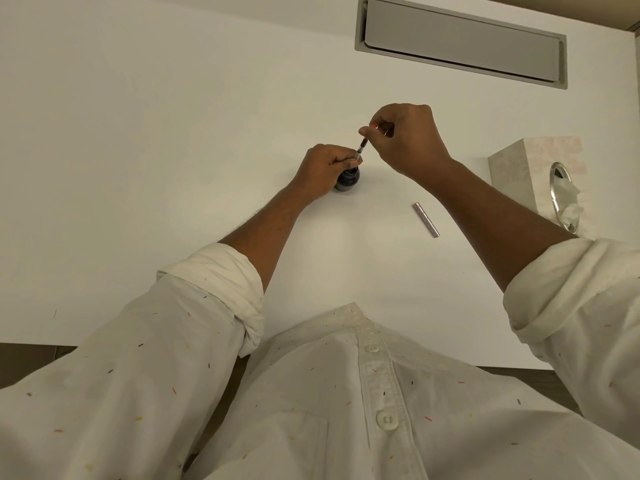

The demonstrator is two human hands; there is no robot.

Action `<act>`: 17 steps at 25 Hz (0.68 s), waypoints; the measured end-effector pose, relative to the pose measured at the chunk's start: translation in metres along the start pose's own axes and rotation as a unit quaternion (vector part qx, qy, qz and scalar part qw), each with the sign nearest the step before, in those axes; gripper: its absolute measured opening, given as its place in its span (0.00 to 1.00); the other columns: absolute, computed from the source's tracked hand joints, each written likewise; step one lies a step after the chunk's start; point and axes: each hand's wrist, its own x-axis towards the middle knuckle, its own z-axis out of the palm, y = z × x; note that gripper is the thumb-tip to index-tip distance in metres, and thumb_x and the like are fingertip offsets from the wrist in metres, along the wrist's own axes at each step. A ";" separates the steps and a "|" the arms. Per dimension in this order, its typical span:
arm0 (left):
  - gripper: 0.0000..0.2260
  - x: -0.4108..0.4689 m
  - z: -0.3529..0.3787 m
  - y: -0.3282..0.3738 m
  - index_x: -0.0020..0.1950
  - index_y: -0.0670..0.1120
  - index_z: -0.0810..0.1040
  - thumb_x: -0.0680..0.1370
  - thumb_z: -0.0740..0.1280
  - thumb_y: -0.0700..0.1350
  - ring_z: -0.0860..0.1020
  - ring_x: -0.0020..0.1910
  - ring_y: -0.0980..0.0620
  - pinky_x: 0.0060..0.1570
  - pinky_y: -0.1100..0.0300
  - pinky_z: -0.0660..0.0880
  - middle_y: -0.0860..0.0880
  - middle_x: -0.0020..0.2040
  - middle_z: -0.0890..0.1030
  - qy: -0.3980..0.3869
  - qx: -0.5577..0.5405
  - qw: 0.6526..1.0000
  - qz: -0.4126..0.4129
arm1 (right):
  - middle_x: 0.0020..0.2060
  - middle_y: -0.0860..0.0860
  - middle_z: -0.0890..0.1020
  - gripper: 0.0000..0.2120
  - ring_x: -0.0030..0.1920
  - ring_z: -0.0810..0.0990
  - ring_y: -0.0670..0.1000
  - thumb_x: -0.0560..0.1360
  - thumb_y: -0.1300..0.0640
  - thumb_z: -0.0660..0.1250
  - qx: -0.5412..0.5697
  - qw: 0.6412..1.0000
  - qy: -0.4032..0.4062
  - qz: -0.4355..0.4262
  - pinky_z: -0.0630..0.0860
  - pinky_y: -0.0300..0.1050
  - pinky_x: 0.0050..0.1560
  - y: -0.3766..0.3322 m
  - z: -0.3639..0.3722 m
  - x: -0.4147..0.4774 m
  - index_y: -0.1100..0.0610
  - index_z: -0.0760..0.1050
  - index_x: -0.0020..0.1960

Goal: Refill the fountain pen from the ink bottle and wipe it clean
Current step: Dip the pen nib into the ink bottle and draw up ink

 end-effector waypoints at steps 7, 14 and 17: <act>0.08 0.002 -0.001 -0.002 0.52 0.39 0.82 0.75 0.67 0.38 0.79 0.51 0.55 0.59 0.63 0.73 0.43 0.53 0.83 -0.001 0.010 1.000 0.004 | 0.42 0.54 0.83 0.08 0.43 0.81 0.55 0.76 0.62 0.63 0.000 0.999 -0.040 0.001 0.79 0.54 0.47 0.000 -0.004 0.000 0.61 0.81 0.48; 0.08 0.002 0.001 -0.003 0.52 0.39 0.82 0.75 0.67 0.38 0.79 0.52 0.54 0.59 0.62 0.73 0.43 0.53 0.83 0.000 0.011 1.000 0.008 | 0.42 0.58 0.84 0.10 0.38 0.81 0.54 0.77 0.62 0.62 -0.004 0.999 -0.040 -0.002 0.75 0.42 0.47 -0.002 0.000 0.002 0.64 0.81 0.46; 0.08 0.002 0.000 -0.004 0.52 0.39 0.82 0.75 0.67 0.38 0.79 0.51 0.55 0.59 0.63 0.73 0.42 0.53 0.83 0.001 0.011 1.000 0.011 | 0.42 0.58 0.85 0.10 0.39 0.79 0.52 0.78 0.62 0.62 -0.001 0.999 -0.032 -0.014 0.72 0.41 0.52 -0.003 0.001 0.000 0.66 0.81 0.45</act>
